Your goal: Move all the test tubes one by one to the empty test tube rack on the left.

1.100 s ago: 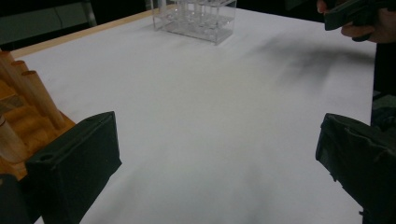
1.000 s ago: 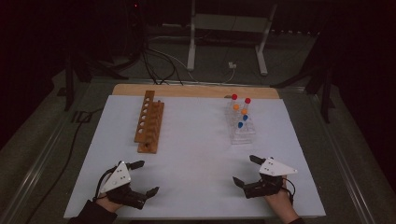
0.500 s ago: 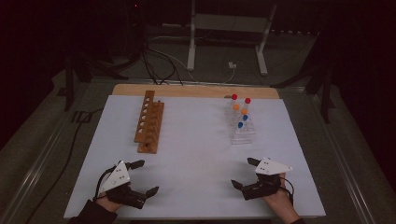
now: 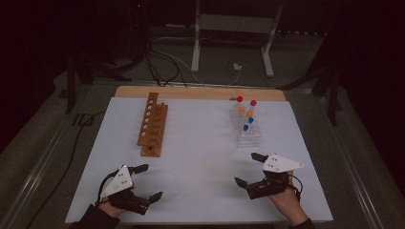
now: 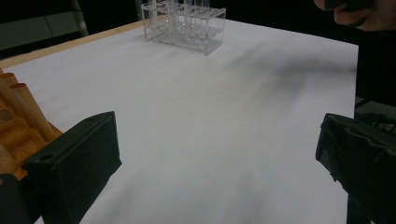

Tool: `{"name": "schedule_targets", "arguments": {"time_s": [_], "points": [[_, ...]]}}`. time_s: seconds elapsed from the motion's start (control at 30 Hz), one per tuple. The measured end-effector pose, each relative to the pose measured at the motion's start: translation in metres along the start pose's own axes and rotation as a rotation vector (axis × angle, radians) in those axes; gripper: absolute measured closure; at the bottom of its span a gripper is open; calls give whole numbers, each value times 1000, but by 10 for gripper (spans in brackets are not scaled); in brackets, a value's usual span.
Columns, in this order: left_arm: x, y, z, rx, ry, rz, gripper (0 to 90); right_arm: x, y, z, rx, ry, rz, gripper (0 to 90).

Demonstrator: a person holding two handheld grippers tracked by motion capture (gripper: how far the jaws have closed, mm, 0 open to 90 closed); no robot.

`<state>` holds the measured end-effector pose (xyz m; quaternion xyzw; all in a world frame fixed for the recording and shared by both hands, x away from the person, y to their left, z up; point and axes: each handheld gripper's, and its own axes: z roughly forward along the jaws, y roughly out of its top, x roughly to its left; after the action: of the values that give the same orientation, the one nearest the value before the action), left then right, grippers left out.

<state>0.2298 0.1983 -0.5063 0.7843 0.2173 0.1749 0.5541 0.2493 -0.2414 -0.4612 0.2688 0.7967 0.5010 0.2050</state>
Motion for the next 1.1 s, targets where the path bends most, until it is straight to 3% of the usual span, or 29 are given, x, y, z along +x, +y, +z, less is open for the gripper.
{"name": "schedule_targets", "arguments": {"time_s": [0.2,0.57,1.1], "points": [[1,0,0,1,0,-4,5,-12,19,-3,-37,-27,-12,2],[1,0,0,-4,0,-6,5,-36,40,4,-40,-74,8,3],[1,1,-1,-11,-5,-9,5,-66,47,28,-18,-164,77,58]]}}
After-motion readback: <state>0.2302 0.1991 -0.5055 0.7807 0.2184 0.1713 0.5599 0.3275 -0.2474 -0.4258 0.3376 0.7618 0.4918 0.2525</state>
